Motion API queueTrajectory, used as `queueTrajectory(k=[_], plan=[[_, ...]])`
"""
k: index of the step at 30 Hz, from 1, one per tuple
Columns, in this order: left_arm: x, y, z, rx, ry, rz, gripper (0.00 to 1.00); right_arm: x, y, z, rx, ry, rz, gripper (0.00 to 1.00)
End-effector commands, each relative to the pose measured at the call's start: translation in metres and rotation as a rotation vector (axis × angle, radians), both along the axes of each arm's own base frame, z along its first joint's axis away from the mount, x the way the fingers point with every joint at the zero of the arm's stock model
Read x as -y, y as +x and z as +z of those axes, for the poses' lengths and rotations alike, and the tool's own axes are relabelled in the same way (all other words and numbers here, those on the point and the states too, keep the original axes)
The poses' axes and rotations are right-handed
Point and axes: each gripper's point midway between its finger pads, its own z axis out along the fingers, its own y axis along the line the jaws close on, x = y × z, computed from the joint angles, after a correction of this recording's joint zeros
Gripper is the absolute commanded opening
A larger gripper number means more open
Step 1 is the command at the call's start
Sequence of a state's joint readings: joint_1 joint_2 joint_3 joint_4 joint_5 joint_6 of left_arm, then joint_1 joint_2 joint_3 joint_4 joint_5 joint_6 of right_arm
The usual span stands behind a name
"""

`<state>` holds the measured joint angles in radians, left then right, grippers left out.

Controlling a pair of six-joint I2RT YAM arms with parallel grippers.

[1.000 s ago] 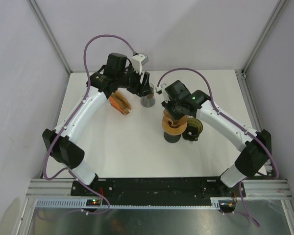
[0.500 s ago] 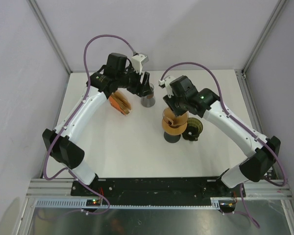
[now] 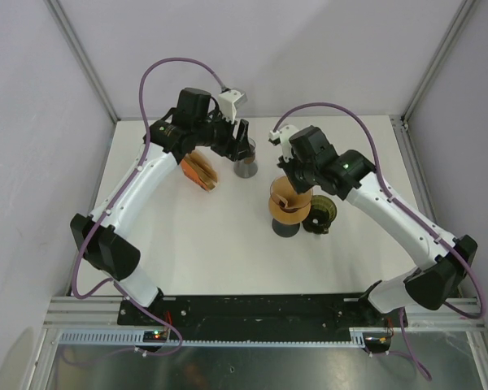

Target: Place the coffee filter in the dripper

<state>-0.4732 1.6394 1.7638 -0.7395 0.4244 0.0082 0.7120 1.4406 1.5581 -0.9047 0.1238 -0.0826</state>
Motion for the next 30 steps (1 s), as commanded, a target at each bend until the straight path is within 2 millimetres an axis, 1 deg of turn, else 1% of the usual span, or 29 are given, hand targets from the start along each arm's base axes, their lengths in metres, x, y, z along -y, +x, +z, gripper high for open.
queueTrajectory(k=[1,4,7,13,17,21,24,27,30], plan=[[-0.001,-0.003,0.021,0.059,-0.033,-0.018,0.7,0.0,-0.006,-0.014,-0.047,-0.001,-0.008,0.01],[-0.001,-0.004,0.022,0.059,-0.033,-0.019,0.7,-0.006,-0.015,-0.029,-0.1,-0.014,0.017,0.0],[0.0,-0.003,0.021,0.058,-0.032,-0.019,0.7,-0.017,-0.025,-0.038,-0.14,-0.016,0.064,0.0],[-0.001,-0.004,0.022,0.059,-0.033,-0.02,0.7,-0.036,-0.034,-0.039,-0.17,0.032,0.133,0.0],[-0.001,-0.005,0.022,0.062,-0.033,-0.019,0.7,-0.043,-0.036,-0.04,-0.186,0.053,0.159,0.0],[-0.002,-0.005,0.024,0.066,-0.033,-0.019,0.7,-0.043,-0.037,-0.044,-0.2,0.047,0.159,0.0],[-0.002,-0.005,0.023,0.066,-0.032,-0.019,0.7,-0.037,-0.033,-0.042,-0.186,0.03,0.129,0.0],[-0.001,-0.005,0.022,0.063,-0.032,-0.021,0.7,-0.028,-0.025,-0.034,-0.145,0.013,0.084,0.0],[-0.001,-0.005,0.022,0.062,-0.032,-0.021,0.7,-0.022,-0.017,-0.02,-0.093,0.01,0.053,0.0]])
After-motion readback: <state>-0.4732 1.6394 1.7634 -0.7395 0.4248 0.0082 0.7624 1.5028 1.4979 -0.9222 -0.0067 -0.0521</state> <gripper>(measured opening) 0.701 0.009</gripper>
